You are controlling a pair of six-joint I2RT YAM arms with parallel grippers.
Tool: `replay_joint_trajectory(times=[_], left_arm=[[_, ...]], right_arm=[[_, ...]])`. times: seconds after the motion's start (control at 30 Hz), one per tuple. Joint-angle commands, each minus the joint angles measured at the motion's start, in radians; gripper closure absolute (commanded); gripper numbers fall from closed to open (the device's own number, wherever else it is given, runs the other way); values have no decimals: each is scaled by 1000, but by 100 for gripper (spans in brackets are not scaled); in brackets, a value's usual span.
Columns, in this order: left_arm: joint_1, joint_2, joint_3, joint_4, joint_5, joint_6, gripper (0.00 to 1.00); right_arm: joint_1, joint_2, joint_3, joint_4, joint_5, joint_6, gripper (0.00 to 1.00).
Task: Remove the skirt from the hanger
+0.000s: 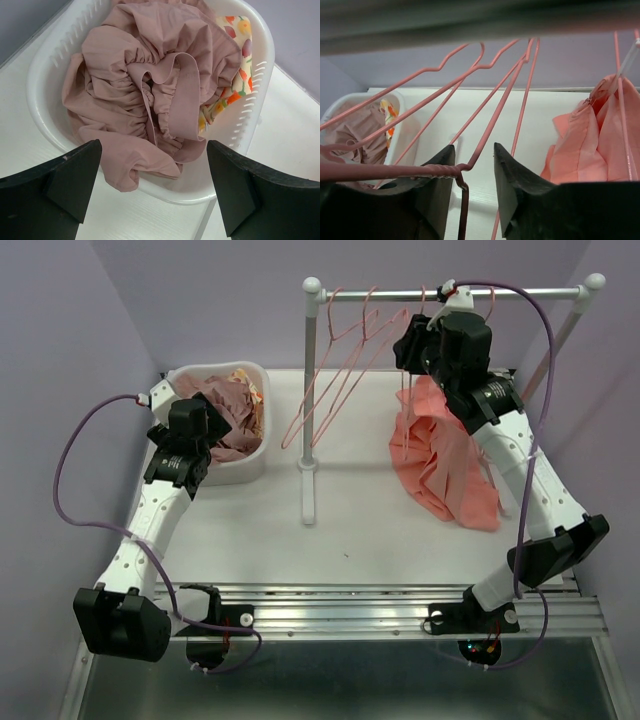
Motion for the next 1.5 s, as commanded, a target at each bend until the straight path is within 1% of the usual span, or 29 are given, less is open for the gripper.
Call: replay_joint_trajectory(times=[0.0,0.07,0.1,0.17,0.2,0.23,0.27,0.3,0.33,0.6,0.7,0.8,0.93,0.97,1.03,1.17,1.3,1.47], left_arm=[[-8,-3,18,33,-21,5,1],[-8,-3,21,30,-22,7,1],[-10,-4,20,30,-22,7,1],[-8,-8,21,28,-16,5,1],[-10,-8,21,28,-13,5,1],[-10,-9,21,28,-12,5,1],[-10,-11,21,28,-7,5,1],[-10,-11,20,28,-4,4,1],[-10,-11,20,28,1,4,1],[-14,-15,15,27,7,7,1],[-16,-14,12,27,14,7,1],[-17,-9,10,25,18,11,1],[-16,-14,3,24,22,10,1],[-19,-15,0,25,22,10,1],[-19,-17,-2,25,22,10,1],[-18,-20,-3,28,25,13,1],[-19,-24,-3,30,27,16,1],[-21,-29,-2,35,28,19,1]], right_arm=[[-7,-37,-20,-5,-29,3,49],[-7,-51,-20,-17,-35,-3,41],[-7,-69,-20,-23,-35,-4,33],[-7,-96,-32,-31,-32,-7,25],[-7,-130,-43,-32,-30,-6,20],[-7,-147,-64,-36,-27,-10,19],[-7,-164,-74,-45,-30,-18,15],[-7,-194,-83,-55,-36,-16,3],[-7,-207,-95,-78,-33,-12,0],[-7,-343,-140,-132,0,2,0],[-7,-374,-133,-172,63,-13,0],[-7,-362,-100,-223,201,-39,0],[-7,-312,-39,-241,328,-73,0],[-7,-298,-23,-243,382,-94,0],[-7,-256,15,-247,405,-113,0],[-16,-209,64,-247,407,-142,0],[-65,-167,95,-249,415,-148,0],[-158,-115,97,-246,318,-153,0]])
